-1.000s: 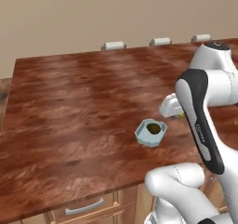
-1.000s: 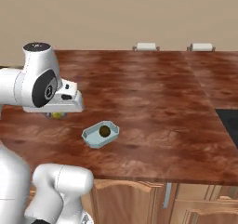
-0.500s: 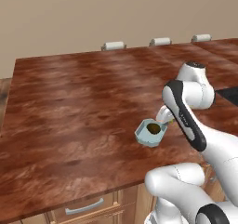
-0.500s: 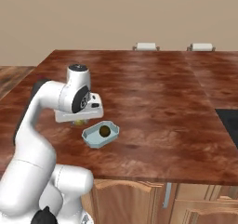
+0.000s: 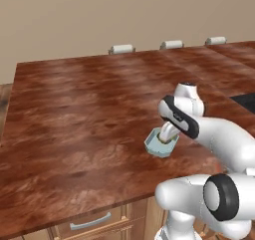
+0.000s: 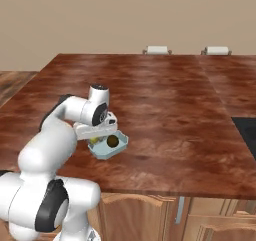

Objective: Take the lemon and avocado out of the freezer and place them in the tupperware container on the counter. Then put the tupperware containing the vegetables back in the freezer.

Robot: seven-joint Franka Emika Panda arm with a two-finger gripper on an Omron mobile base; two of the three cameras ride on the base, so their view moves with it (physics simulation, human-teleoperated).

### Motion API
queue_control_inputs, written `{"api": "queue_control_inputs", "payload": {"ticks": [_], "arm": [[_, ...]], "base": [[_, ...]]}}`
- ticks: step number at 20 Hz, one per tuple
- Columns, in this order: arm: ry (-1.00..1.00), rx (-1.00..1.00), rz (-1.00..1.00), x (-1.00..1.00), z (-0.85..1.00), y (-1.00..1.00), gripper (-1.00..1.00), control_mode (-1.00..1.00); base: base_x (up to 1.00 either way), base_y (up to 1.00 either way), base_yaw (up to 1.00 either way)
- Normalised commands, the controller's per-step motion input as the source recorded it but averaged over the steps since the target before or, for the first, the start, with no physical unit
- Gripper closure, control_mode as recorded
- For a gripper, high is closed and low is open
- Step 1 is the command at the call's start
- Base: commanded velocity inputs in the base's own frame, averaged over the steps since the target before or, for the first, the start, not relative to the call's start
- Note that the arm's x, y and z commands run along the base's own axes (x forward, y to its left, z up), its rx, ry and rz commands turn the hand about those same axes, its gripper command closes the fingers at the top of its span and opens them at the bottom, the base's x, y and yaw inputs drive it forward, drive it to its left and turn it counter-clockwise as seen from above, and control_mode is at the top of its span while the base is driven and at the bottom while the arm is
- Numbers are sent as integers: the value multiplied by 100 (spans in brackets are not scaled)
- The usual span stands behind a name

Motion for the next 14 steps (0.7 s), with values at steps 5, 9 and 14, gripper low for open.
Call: {"api": "queue_control_inputs", "payload": {"ticks": [5,9,14], "arm": [[6,0,9,35,-55,0,100,-100],[5,0,2,34,-37,-1,100,-100],[2,0,0,33,-35,0,100,-100]], "base": [[0,0,0],[0,0,0],[0,0,0]]}}
